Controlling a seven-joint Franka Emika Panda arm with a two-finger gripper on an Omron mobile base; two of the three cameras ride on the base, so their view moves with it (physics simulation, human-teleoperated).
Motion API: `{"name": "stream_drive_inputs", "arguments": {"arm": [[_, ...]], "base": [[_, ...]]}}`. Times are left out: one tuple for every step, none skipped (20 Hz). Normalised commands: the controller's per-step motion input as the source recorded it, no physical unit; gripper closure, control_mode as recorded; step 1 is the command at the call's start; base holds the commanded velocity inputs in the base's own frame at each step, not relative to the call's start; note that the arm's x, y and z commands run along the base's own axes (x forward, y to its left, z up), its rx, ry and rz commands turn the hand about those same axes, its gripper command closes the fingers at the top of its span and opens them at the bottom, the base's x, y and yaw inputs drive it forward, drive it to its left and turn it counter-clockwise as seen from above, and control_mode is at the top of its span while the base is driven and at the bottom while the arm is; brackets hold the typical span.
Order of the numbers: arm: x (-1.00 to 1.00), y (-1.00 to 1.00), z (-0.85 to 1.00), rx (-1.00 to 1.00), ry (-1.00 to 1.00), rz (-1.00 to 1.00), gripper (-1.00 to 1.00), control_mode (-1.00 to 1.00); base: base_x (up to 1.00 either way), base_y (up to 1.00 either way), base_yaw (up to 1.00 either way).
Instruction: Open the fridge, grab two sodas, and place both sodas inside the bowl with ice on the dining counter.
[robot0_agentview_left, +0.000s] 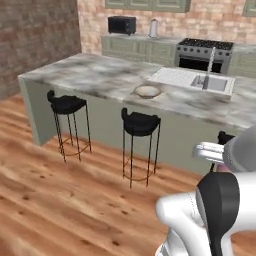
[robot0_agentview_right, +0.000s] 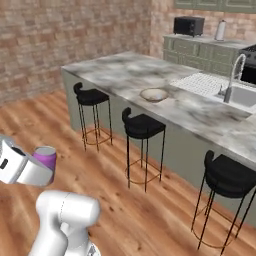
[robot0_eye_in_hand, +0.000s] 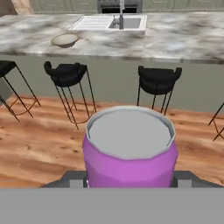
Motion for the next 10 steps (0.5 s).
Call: {"name": "stream_drive_inputs", "arguments": {"arm": [[0.00, 0.00, 0.00, 0.00, 0.00, 0.00, 1.00, 1.00], [0.00, 0.00, 0.00, 0.00, 0.00, 0.00, 1.00, 1.00], [0.00, 0.00, 0.00, 0.00, 0.00, 0.00, 1.00, 1.00], [0.00, 0.00, 0.00, 0.00, 0.00, 0.00, 1.00, 1.00], [0.00, 0.00, 0.00, 0.00, 0.00, 0.00, 1.00, 1.00], [0.00, 0.00, 0.00, 0.00, 0.00, 0.00, 1.00, 1.00], [0.00, 0.00, 0.00, 0.00, 0.00, 0.00, 1.00, 1.00], [0.00, 0.00, 0.00, 0.00, 0.00, 0.00, 1.00, 1.00], [0.00, 0.00, 0.00, 0.00, 0.00, 0.00, 1.00, 1.00], [0.00, 0.00, 0.00, 0.00, 0.00, 0.00, 1.00, 1.00]], "base": [[0.95, 0.79, -0.37], [0.97, 0.75, -0.38], [0.97, 0.72, -0.39], [0.95, 0.71, -0.40], [0.93, 0.71, -0.40], [0.92, 0.70, -0.40], [0.93, 0.71, -0.40], [0.94, 0.71, -0.40], [0.97, 0.69, -0.40], [1.00, 0.63, -0.40]]}}
